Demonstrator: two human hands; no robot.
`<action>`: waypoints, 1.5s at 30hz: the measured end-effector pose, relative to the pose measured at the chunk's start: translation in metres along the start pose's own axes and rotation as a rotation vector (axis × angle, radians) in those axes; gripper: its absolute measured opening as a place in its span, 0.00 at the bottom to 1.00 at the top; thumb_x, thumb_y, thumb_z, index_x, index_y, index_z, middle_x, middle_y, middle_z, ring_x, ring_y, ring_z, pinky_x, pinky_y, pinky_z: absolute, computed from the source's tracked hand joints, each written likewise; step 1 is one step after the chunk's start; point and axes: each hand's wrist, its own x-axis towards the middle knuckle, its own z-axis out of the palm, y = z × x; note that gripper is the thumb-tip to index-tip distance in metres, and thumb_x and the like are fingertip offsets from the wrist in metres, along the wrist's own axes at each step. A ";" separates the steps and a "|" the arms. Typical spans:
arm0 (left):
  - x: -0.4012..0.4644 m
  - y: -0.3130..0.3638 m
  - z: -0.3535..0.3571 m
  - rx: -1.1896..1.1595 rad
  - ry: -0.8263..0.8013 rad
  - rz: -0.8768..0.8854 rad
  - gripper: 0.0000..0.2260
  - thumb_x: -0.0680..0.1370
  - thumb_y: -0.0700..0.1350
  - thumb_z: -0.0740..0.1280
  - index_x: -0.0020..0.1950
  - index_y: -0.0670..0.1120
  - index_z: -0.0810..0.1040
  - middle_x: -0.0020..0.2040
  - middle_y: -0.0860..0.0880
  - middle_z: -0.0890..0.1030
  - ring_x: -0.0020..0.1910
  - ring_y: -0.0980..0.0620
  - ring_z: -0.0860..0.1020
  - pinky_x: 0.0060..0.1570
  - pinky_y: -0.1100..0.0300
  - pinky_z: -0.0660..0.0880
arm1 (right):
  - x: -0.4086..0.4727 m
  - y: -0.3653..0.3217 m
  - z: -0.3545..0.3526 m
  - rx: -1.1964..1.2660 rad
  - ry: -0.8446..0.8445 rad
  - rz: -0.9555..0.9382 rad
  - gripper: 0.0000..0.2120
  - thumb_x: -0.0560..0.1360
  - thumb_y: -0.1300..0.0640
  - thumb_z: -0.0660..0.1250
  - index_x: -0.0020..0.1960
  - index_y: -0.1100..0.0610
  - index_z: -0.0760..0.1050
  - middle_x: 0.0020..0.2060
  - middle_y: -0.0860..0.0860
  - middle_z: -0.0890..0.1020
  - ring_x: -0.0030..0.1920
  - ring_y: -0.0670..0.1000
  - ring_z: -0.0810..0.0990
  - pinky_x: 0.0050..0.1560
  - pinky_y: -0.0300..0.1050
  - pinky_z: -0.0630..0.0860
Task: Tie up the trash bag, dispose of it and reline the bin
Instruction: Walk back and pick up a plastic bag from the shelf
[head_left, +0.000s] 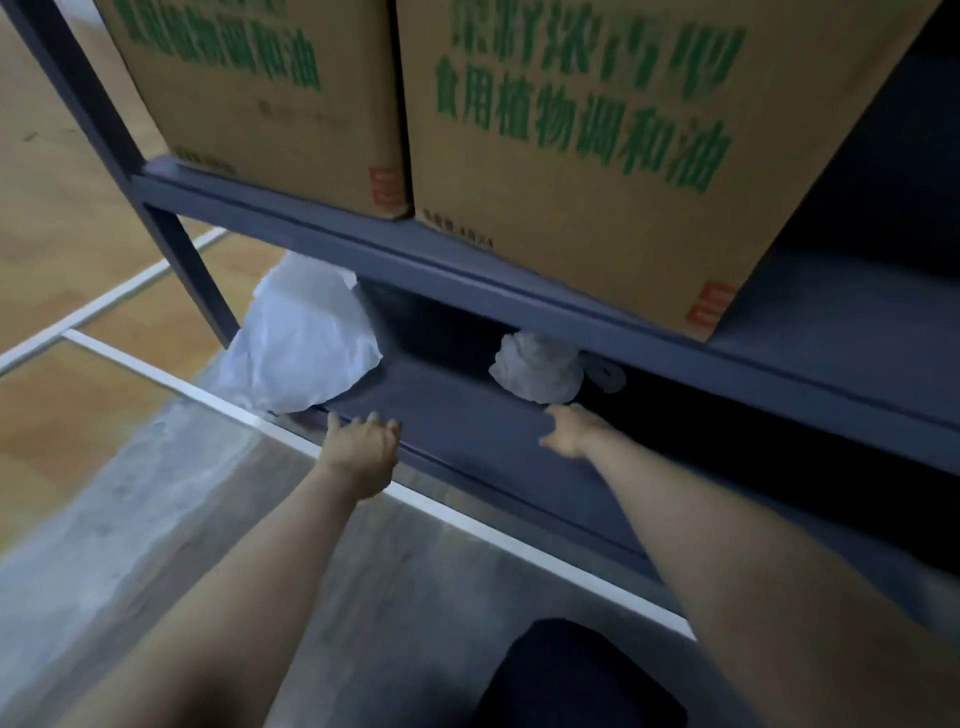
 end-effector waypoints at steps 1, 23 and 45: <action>0.010 0.004 0.011 0.005 0.031 -0.001 0.18 0.80 0.49 0.58 0.68 0.45 0.65 0.64 0.45 0.72 0.63 0.45 0.74 0.66 0.45 0.61 | 0.012 0.007 0.006 -0.007 0.040 -0.005 0.26 0.76 0.52 0.63 0.72 0.54 0.63 0.70 0.54 0.69 0.64 0.57 0.72 0.62 0.49 0.73; 0.115 0.024 0.124 0.222 0.108 0.014 0.19 0.81 0.51 0.55 0.70 0.47 0.61 0.65 0.48 0.69 0.64 0.48 0.72 0.69 0.44 0.57 | 0.169 0.052 0.026 -0.170 0.552 -0.005 0.50 0.72 0.53 0.70 0.76 0.54 0.35 0.76 0.51 0.42 0.75 0.57 0.53 0.69 0.56 0.64; 0.160 0.017 0.151 0.143 0.049 0.012 0.21 0.80 0.51 0.57 0.73 0.48 0.62 0.64 0.48 0.70 0.64 0.48 0.71 0.67 0.47 0.58 | 0.250 0.028 0.032 -0.319 0.752 -0.052 0.13 0.76 0.56 0.64 0.57 0.60 0.78 0.69 0.56 0.61 0.70 0.59 0.58 0.67 0.62 0.62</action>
